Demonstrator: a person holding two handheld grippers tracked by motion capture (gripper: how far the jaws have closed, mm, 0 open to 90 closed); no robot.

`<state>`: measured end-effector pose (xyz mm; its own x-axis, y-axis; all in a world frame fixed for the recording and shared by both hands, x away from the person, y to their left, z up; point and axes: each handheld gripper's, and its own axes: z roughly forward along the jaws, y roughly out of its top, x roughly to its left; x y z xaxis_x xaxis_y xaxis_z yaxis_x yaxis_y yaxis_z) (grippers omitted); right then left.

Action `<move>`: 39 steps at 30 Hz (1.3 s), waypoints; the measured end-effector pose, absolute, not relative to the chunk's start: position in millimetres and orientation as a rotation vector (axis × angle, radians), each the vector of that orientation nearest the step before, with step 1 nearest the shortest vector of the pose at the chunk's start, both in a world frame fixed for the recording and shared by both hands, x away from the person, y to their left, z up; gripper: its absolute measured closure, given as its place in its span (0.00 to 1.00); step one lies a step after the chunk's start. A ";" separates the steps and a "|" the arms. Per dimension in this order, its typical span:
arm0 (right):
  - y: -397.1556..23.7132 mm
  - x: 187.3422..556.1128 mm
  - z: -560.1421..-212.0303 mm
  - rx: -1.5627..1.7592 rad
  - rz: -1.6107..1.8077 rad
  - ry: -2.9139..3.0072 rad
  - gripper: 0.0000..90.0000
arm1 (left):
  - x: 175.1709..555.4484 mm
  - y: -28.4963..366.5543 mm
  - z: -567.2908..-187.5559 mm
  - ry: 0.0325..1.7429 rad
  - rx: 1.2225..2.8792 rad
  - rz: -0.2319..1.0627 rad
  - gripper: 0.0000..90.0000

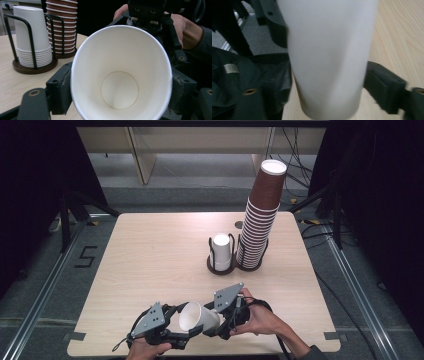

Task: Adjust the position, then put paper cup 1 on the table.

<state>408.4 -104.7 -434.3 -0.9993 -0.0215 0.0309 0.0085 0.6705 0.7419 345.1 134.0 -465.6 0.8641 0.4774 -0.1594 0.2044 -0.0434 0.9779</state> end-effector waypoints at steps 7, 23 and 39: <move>-125.4 414.7 -435.1 -0.148 -1.240 -2.902 0.21 | 347.5 140.3 -461.9 0.621 1.728 0.351 0.25; -175.4 408.3 -447.2 -0.361 -1.214 -2.948 0.20 | 355.5 146.5 -464.2 0.729 1.903 0.505 0.24; -184.2 402.3 -455.2 -0.385 -1.184 -2.958 0.20 | 363.6 159.1 -456.8 0.839 1.872 0.570 0.24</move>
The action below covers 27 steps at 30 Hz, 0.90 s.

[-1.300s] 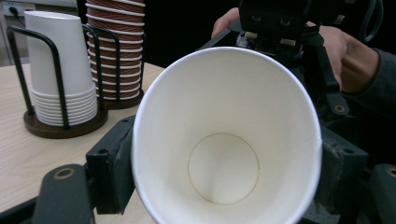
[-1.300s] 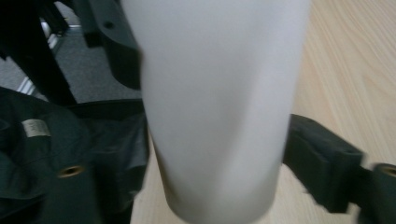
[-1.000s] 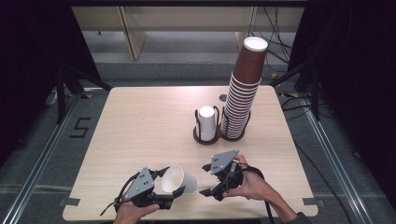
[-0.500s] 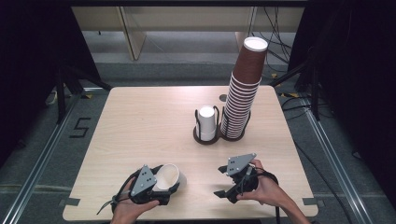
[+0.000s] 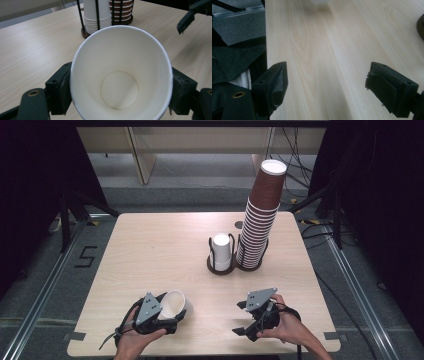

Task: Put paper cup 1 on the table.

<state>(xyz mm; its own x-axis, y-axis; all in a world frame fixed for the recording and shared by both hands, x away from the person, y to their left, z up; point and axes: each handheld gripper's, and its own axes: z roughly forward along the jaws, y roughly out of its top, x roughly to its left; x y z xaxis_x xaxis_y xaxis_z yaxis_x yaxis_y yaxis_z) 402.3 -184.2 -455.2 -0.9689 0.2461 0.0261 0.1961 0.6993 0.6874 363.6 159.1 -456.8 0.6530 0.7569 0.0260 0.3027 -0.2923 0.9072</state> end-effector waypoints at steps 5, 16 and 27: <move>-186.0 403.3 -456.6 0.358 1.133 2.833 0.20 | 373.9 164.9 -453.7 0.873 1.871 0.590 0.24; -190.6 404.4 -455.9 0.384 1.130 2.829 0.20 | 405.3 168.8 -440.1 0.930 1.902 0.616 0.24; -194.6 404.5 -456.4 0.406 1.141 2.835 0.20 | 450.1 163.0 -432.6 0.990 1.994 0.648 0.24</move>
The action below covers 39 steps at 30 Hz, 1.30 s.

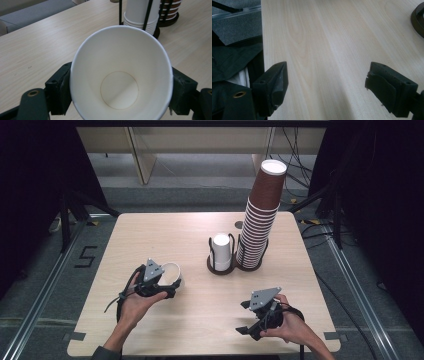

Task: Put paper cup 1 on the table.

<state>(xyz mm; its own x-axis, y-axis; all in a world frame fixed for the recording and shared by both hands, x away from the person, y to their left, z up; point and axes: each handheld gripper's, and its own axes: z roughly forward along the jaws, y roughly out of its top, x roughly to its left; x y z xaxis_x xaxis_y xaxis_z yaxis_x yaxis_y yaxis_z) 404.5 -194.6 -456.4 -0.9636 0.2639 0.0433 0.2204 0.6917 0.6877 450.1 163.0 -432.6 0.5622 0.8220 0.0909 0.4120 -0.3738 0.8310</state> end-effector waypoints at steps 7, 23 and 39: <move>-196.3 405.7 -458.7 0.396 1.119 2.830 0.20 | 468.7 161.9 -434.1 1.015 2.045 0.664 0.24; -196.7 405.6 -460.4 0.423 1.125 2.852 0.20 | 511.4 166.2 -438.8 1.133 2.083 0.705 0.24; -196.5 406.7 -461.6 0.395 1.111 2.843 0.20 | 550.7 175.1 -446.6 1.253 2.092 0.751 0.24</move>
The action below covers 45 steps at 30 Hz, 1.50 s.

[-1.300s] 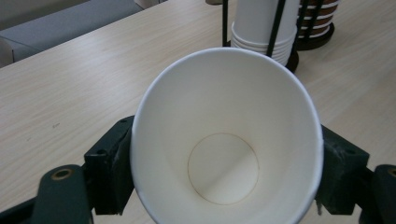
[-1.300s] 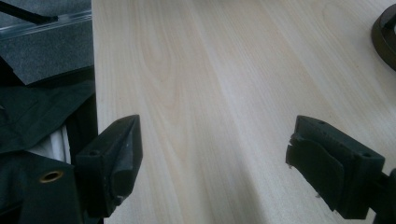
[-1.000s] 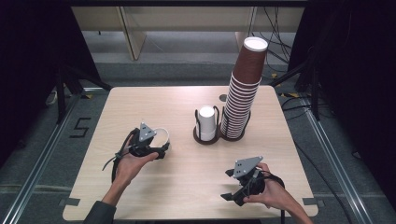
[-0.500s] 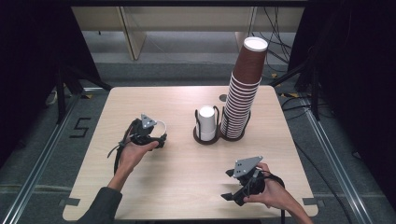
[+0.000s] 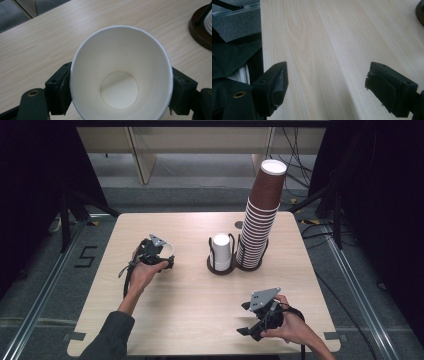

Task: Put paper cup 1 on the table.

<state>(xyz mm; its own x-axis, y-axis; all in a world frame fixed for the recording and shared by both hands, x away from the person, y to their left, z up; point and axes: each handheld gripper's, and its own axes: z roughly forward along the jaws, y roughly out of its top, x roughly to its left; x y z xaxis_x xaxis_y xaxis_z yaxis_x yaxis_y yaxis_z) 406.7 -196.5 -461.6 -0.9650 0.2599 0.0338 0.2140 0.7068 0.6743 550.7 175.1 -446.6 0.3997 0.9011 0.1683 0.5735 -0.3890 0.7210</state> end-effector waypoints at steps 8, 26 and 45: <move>-195.7 406.4 -463.0 0.407 1.114 2.862 0.20 | 558.2 175.5 -451.6 1.283 2.067 0.739 0.23; -196.0 405.2 -462.1 0.395 1.111 2.868 0.20 | 553.7 180.8 -469.1 1.286 1.983 0.738 0.16; -199.9 407.6 -461.4 0.433 1.124 2.855 0.20 | 511.7 197.7 -476.6 1.385 1.933 0.652 0.16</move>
<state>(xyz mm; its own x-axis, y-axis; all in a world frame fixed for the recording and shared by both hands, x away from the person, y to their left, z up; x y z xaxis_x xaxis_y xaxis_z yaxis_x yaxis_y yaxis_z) 407.6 -199.9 -461.4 -0.9599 0.2733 0.0619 0.2421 0.6977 0.6742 511.7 197.7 -476.6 0.3139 0.9493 0.0176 0.6188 -0.2187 0.7545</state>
